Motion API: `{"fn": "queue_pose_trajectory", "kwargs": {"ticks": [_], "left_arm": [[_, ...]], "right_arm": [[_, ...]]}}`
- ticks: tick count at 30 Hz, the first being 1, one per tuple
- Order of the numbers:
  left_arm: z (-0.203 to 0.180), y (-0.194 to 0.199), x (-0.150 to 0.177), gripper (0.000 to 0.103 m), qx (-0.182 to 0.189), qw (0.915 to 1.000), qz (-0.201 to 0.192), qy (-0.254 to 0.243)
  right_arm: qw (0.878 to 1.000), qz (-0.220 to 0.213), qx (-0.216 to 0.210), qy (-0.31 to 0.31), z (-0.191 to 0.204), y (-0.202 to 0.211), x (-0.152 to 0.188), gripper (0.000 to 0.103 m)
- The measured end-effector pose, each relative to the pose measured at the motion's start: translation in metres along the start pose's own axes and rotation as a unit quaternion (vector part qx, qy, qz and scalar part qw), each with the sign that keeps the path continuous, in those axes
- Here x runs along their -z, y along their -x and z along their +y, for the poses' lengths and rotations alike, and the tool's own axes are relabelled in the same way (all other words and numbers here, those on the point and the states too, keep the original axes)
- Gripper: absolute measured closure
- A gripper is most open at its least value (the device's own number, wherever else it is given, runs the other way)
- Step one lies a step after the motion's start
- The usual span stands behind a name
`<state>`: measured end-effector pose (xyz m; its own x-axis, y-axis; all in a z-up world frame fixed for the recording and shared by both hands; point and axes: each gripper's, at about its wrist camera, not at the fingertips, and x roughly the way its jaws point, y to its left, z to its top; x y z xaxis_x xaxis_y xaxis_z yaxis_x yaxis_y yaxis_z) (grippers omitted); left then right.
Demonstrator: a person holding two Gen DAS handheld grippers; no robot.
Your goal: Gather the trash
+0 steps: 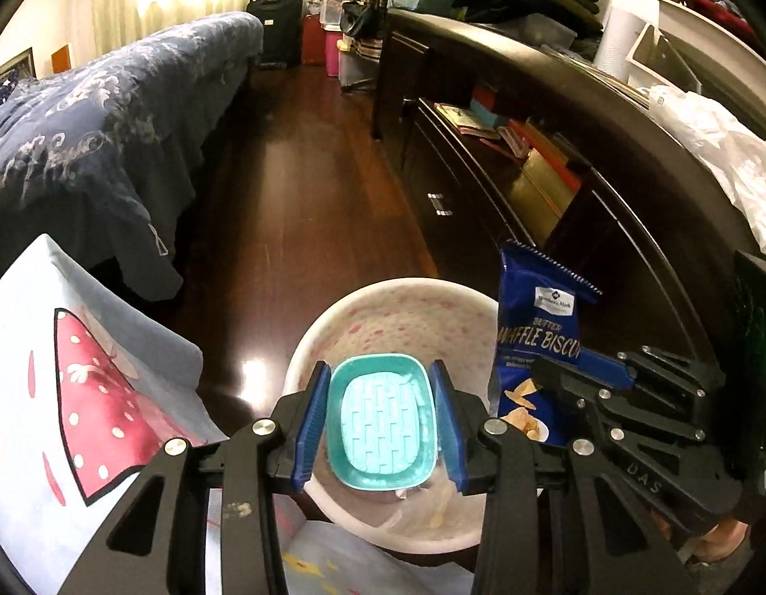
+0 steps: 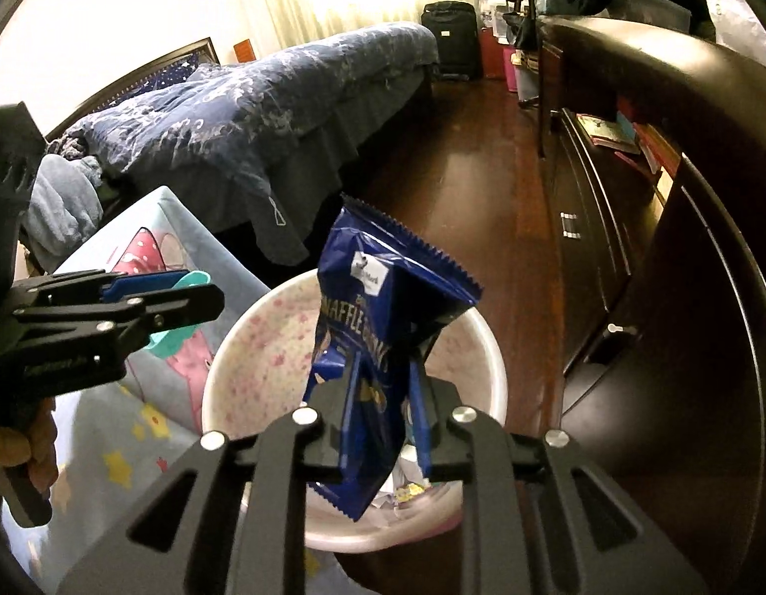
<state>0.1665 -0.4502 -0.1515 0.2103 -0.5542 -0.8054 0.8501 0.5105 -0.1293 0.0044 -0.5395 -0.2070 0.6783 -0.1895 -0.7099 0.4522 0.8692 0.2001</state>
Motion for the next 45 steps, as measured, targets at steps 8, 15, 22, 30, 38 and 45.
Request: {"fn": "queue_pose_trajectory", "kwargs": {"ticks": [8,15,22,30,38,45], "left_arm": [[0.001,0.003,-0.006,0.026,0.002,0.9999,-0.014,0.006],[0.007,0.013,-0.008,0.024,0.002,0.9996,-0.025,0.016],[0.013,0.042,-0.003,0.024,0.007,0.9986,-0.047,0.022],[0.046,0.168,0.052,0.004,-0.066,0.9846,-0.152,0.057],[0.135,0.275,0.159,0.004,-0.225,0.929,-0.21,0.205],[0.183,0.307,0.226,0.004,-0.325,0.8864,-0.206,0.257]], "right_arm": [[1.0,0.002,0.001,0.003,0.002,-0.001,0.0,0.071],[1.0,0.001,0.001,-0.003,0.0,-0.001,0.002,0.061],[1.0,-0.019,-0.012,-0.017,0.004,0.022,0.002,0.059],[0.99,-0.12,-0.058,0.042,0.08,0.1,0.004,0.021],[0.959,-0.144,-0.177,0.165,0.224,0.133,0.029,0.003],[0.935,-0.145,-0.211,0.246,0.334,0.116,0.053,0.003]]}}
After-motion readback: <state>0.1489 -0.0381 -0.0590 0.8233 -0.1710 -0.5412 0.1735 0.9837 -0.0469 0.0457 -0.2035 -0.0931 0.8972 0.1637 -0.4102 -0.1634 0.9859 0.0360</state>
